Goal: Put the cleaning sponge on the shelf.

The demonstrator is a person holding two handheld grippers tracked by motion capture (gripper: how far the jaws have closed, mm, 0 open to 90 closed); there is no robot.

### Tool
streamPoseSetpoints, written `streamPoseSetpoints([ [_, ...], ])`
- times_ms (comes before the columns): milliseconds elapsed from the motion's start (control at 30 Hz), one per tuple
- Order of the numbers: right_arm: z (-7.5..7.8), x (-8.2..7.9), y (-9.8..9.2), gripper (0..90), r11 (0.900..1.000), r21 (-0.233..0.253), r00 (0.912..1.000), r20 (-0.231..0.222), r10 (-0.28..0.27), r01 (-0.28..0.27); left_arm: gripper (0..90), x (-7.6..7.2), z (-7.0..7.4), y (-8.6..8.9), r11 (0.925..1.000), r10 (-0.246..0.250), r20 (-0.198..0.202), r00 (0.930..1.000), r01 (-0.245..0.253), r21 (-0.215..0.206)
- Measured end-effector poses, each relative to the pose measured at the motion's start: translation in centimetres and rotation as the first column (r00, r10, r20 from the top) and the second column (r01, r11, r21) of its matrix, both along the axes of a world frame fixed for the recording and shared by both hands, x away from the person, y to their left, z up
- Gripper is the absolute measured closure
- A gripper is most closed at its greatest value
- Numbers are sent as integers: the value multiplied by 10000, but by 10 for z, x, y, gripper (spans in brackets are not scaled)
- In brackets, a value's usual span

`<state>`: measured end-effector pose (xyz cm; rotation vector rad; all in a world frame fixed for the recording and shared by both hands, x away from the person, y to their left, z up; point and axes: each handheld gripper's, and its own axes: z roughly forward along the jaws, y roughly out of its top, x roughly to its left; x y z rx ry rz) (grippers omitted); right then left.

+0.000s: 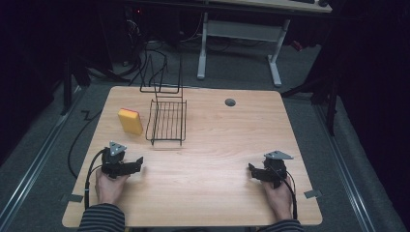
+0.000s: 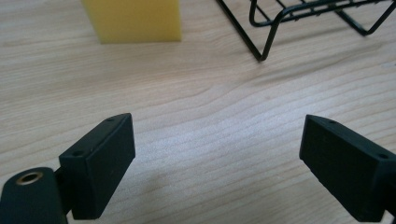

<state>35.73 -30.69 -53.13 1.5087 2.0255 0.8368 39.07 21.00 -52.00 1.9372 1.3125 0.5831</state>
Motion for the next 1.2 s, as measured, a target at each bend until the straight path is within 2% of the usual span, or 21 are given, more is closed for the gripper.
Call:
streamPoseSetpoints([
  [167,0,0,0,206,10000,0,10000,1,7,-7,122,-3,10,3,9990,103,427,9990,-85,-430],
  [267,0,-1,0,206,10000,-7,10000,-22,18,-18,117,-4,17,5,9984,212,664,9976,-177,-532],
  [367,0,-1,0,206,10000,-7,10000,-20,21,-21,103,-2,23,6,9982,390,749,9964,-353,-492],
  [467,0,-1,0,206,10000,-7,10000,-22,21,-21,56,0,29,9,9969,518,731,9960,-473,-632],
  [667,0,-1,0,206,10000,-11,10000,-27,26,-26,19,7,45,10,9930,741,858,9936,-656,-978],
  [1200,0,-1,0,206,10000,10,10000,-43,6,-6,1,35,70,8,9942,857,1030,9910,-784,-730],
])
